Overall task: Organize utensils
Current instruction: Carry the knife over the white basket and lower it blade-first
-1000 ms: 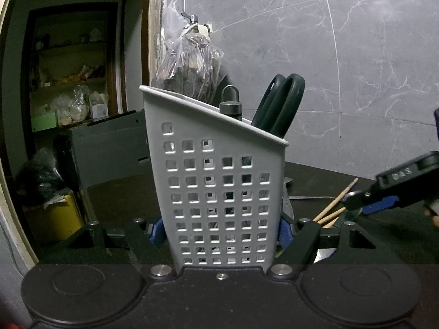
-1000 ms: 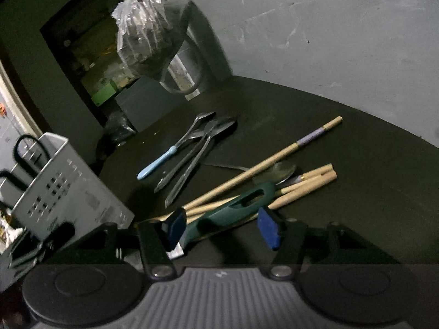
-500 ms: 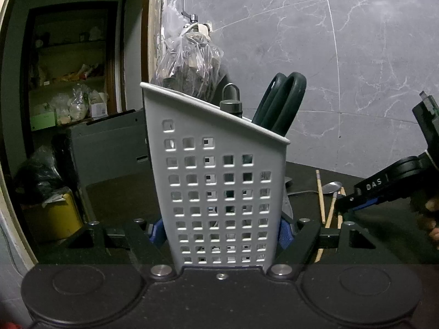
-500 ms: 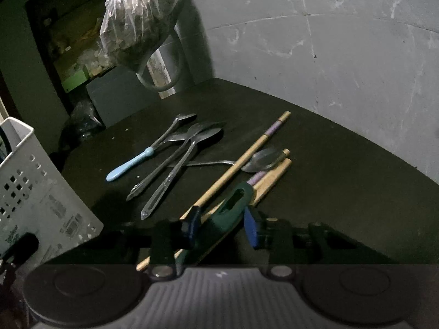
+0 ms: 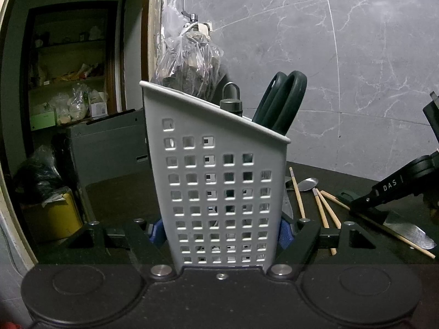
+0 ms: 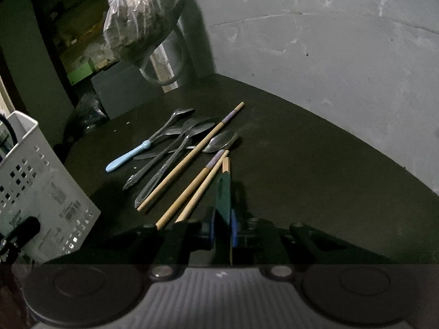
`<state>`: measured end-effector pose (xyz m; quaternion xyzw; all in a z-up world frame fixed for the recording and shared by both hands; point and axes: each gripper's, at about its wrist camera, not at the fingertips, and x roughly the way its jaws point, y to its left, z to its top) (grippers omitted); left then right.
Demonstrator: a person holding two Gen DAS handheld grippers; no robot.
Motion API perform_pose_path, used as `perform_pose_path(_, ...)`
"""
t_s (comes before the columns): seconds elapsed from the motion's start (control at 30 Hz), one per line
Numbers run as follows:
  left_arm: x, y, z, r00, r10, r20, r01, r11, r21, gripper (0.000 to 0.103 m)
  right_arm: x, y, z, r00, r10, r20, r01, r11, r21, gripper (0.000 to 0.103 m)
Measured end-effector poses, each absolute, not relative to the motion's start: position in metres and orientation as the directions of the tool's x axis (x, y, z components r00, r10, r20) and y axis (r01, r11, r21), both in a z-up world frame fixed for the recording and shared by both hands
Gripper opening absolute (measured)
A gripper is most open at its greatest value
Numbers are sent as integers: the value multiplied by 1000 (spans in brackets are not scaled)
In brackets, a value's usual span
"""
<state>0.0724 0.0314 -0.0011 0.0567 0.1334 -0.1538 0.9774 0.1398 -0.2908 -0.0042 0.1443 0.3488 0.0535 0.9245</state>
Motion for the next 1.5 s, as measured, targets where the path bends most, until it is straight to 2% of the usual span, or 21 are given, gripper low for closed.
perform_pose_path(0.1,73,31,-1,916,-287,-279,317,946,68,76,137,-297,-1,763,226,-606,-5,939,345,12)
perform_pose_path(0.27,73,32,-1,917,-286,-279,316,946,70,76,119,-305,19,833,299,-466,-97,907,409,12)
perform_pose_path(0.6,73,31,-1,917,-285,-280,316,946,74,76,94,-299,60,894,390,-222,-289,879,378,12)
perform_pose_path(0.83,73,32,-1,918,-282,-280,314,947,75,76,93,-290,99,921,384,-63,-339,872,353,12)
perform_pose_path(1.0,73,32,-1,918,-281,-281,312,947,74,76,97,-277,136,913,400,77,-402,856,324,13)
perform_pose_path(1.17,73,32,-1,918,-279,-280,311,947,76,76,110,-252,175,874,452,180,-485,836,256,13)
perform_pose_path(1.33,72,32,-1,918,-280,-280,311,947,75,76,135,-217,198,820,534,207,-570,796,204,13)
perform_pose_path(1.5,73,32,-1,918,-280,-281,312,947,74,76,156,-183,188,811,570,132,-585,793,168,13)
